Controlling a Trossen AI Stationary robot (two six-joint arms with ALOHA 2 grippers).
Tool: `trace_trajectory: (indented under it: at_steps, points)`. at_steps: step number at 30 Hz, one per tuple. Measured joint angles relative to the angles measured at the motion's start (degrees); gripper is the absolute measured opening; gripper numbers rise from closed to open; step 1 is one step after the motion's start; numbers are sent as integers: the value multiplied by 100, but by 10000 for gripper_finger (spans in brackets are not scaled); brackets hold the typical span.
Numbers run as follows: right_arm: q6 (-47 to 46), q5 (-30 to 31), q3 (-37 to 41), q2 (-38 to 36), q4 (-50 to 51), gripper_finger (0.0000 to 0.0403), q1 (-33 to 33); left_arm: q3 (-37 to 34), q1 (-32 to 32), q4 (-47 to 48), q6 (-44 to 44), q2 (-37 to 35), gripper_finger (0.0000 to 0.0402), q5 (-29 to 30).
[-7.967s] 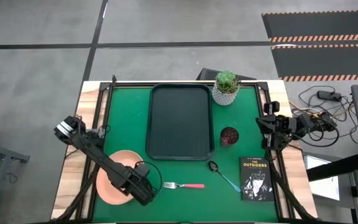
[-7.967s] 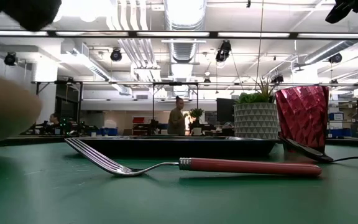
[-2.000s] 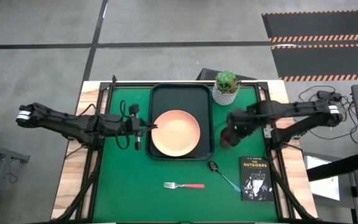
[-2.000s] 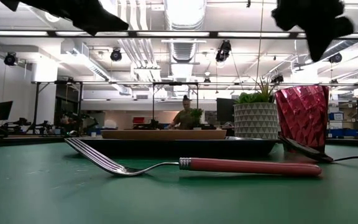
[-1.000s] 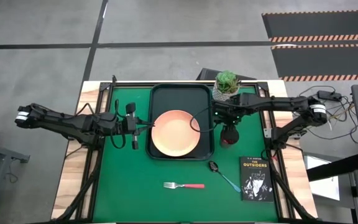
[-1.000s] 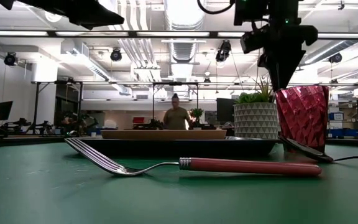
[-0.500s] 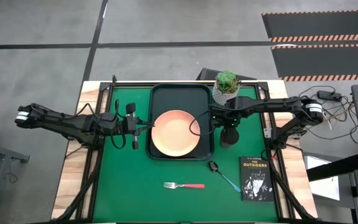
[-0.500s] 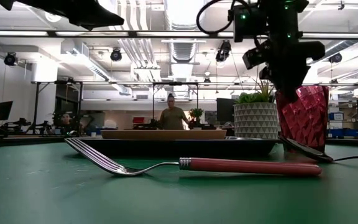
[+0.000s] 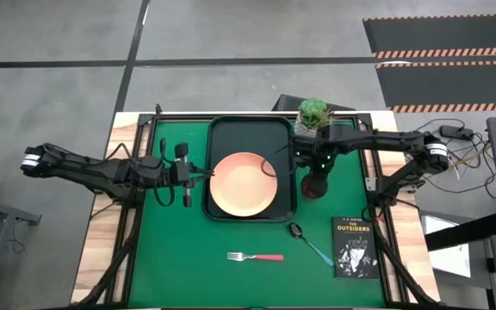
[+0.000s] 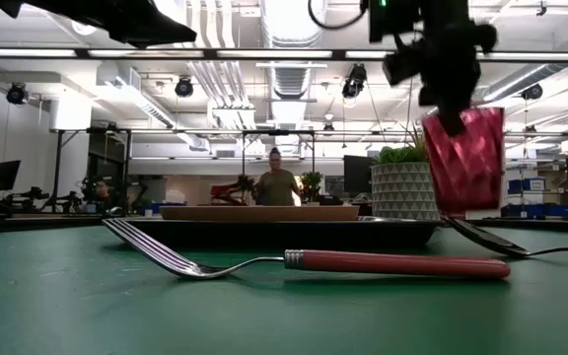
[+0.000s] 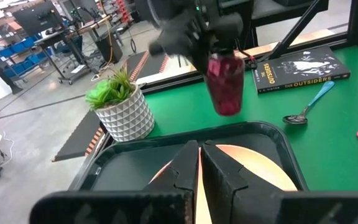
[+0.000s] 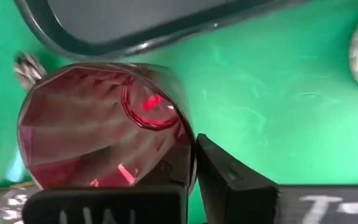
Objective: Pick and place plate/cup/fork/spoon on tray
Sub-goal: Put the red cup on the black tray
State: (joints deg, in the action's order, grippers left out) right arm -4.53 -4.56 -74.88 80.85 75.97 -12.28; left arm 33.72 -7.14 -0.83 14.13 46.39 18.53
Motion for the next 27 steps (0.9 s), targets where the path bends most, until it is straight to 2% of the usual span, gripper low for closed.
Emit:
trace_trajectory:
  at_steps: [6, 11, 21, 26, 27]
  points:
    - [-321, -4, -1147, 65, 134, 9, -183, -14, 0, -21, 166, 1, 2, 124]
    - [-507, 12, -2171, 674, -124, 9, -482, -25, 2, -40, 307, -53, 2, 160]
    - [-476, -17, -4636, 2934, -260, 9, -1403, -62, 2, -2, 315, -430, 2, 213]
    - [-382, -720, -5990, 4104, -208, 9, -1912, -118, 2, -7, 312, -576, 2, 215]
    - [-394, -834, -6021, 4238, -380, 9, -2003, -122, 2, -8, 312, -585, 2, 214]
